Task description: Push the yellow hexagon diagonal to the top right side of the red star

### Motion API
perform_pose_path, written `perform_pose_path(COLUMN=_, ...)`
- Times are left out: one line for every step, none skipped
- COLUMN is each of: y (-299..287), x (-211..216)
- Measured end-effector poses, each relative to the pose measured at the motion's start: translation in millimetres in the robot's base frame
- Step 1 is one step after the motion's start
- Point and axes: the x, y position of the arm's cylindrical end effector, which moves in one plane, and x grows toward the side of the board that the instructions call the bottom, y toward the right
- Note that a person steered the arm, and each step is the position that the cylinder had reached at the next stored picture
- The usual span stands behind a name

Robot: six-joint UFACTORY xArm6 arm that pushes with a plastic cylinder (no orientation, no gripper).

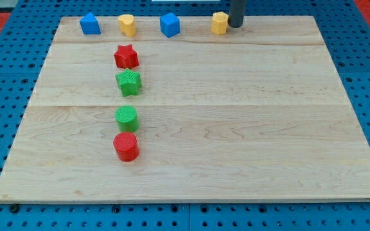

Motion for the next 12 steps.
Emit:
perform_pose_path(y=-32, x=7)
perform_pose_path(y=-41, x=18)
perform_pose_path(y=-40, x=-14)
perform_pose_path(y=-52, x=-14)
perform_pose_path(y=-77, x=9)
perform_pose_path(y=-81, x=45)
perform_pose_path(y=-89, x=63)
perform_pose_path(y=-94, x=75)
perform_pose_path(y=-43, x=70)
perform_pose_path(y=-43, x=6)
perform_pose_path(y=-77, x=4)
perform_pose_path(y=-82, x=24)
